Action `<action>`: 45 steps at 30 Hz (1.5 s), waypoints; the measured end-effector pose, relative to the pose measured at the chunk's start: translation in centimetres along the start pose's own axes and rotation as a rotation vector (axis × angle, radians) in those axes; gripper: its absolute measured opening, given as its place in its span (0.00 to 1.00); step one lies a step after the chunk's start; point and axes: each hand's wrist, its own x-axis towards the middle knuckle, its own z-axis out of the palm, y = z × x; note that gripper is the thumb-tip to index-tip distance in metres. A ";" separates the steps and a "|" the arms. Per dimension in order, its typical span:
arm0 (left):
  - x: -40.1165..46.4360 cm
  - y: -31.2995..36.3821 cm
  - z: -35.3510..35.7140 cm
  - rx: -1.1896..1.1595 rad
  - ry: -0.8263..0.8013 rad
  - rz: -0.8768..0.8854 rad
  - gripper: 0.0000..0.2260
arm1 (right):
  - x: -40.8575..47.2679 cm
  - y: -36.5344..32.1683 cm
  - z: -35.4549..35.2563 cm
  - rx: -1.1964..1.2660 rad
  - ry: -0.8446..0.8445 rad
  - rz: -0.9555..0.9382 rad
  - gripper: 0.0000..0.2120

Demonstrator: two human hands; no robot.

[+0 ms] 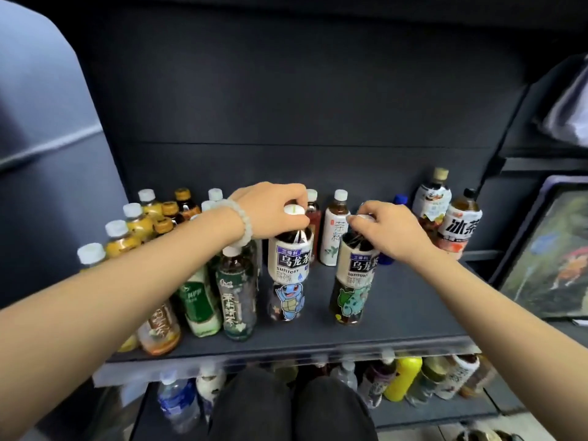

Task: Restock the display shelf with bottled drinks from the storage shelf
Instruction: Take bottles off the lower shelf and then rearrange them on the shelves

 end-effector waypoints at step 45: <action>6.2 -9.0 6.9 -0.079 -0.222 -0.126 0.08 | 13.9 -3.5 14.0 0.299 -0.357 -0.116 0.13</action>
